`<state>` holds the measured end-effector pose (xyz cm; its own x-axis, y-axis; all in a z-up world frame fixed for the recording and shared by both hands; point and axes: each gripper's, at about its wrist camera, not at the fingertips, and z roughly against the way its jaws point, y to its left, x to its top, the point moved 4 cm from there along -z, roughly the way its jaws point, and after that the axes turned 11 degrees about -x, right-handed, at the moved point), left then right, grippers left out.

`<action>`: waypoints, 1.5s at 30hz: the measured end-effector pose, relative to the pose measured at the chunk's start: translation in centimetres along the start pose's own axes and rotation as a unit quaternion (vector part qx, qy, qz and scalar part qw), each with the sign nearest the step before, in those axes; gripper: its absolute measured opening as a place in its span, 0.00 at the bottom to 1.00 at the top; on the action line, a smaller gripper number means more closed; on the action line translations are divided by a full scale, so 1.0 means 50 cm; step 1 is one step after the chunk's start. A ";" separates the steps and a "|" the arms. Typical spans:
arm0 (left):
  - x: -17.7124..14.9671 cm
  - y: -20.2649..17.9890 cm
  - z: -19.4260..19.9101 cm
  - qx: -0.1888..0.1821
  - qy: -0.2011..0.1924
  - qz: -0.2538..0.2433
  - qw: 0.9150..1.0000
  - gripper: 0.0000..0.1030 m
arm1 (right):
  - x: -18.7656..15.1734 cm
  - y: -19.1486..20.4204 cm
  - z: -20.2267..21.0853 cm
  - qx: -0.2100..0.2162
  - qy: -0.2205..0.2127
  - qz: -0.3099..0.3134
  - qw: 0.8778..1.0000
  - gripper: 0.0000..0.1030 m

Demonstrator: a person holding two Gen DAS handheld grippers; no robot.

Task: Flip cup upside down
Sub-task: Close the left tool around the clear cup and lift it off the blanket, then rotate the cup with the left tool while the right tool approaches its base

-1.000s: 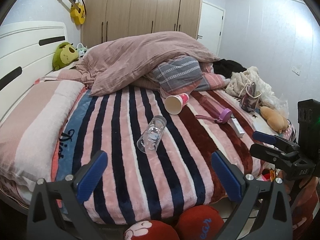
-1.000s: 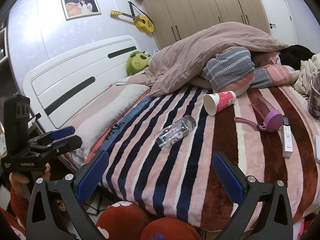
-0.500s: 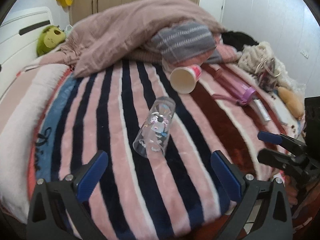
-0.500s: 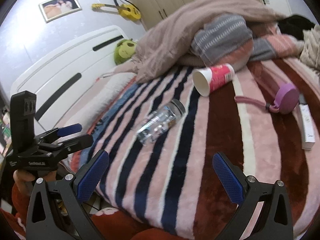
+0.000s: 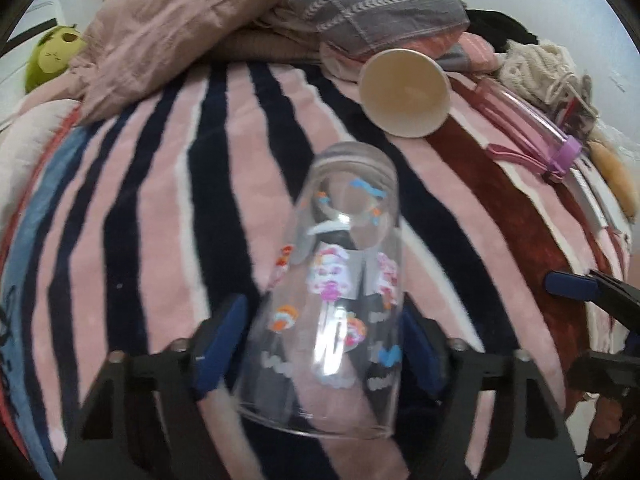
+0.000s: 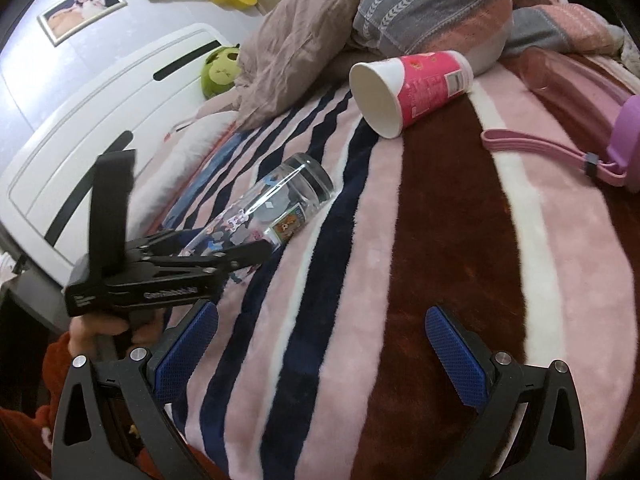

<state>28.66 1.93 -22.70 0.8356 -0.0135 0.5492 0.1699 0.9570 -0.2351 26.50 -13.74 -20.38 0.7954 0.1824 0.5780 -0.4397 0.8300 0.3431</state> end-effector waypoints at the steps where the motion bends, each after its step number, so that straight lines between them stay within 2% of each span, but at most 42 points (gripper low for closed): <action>1: -0.002 -0.002 0.004 -0.002 -0.001 -0.002 1.000 0.61 | 0.001 0.002 -0.001 0.002 0.000 0.000 1.000 1.00; 6: -0.024 -0.008 0.029 -0.027 -0.005 -0.002 1.000 0.56 | 0.013 0.010 -0.006 0.039 0.005 -0.023 0.999 1.00; 10: -0.073 -0.001 0.068 -0.040 -0.006 0.005 0.999 0.56 | 0.035 0.036 -0.003 0.093 0.011 -0.034 0.995 0.99; 14: -0.135 0.005 0.115 -0.061 -0.012 0.024 0.998 0.56 | 0.050 0.084 -0.034 0.157 0.059 -0.047 0.985 0.90; 16: -0.160 0.009 0.130 -0.071 -0.016 0.030 0.997 0.56 | 0.050 0.115 -0.062 0.175 0.095 -0.053 0.979 0.82; 22: -0.186 0.014 0.144 -0.092 -0.026 0.034 0.995 0.56 | 0.022 0.160 -0.153 0.155 0.187 -0.105 0.964 0.65; 27: -0.190 0.030 0.143 -0.114 -0.032 0.043 0.992 0.56 | 0.029 0.157 -0.188 0.132 0.206 -0.127 0.961 0.64; 32: -0.193 0.027 0.143 -0.108 -0.037 0.031 0.993 0.56 | 0.034 0.147 -0.216 0.104 0.230 -0.149 0.956 0.65; 35: -0.192 0.028 0.147 -0.119 -0.041 0.036 0.991 0.56 | 0.040 0.166 -0.206 0.081 0.217 -0.125 0.965 0.63; 38: -0.175 0.008 0.147 -0.098 -0.044 -0.003 0.994 0.56 | 0.059 0.177 -0.180 0.077 0.180 -0.103 0.975 0.62; 40: -0.151 -0.001 0.143 -0.102 -0.046 -0.019 0.993 0.56 | 0.085 0.189 -0.152 0.069 0.129 -0.062 0.987 0.62; 42: -0.124 -0.004 0.144 -0.121 -0.065 -0.026 0.990 0.56 | 0.111 0.203 -0.118 0.055 0.075 -0.005 0.996 0.62; 45: -0.093 -0.007 0.146 -0.150 -0.093 -0.043 0.983 0.56 | 0.137 0.223 -0.070 0.058 0.009 0.084 0.995 0.59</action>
<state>20.88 3.81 -19.32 0.7068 -0.0109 0.7074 0.4052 0.8258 -0.3921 28.50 -1.38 -15.21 0.7136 0.3229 0.6218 -0.6107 0.7216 0.3262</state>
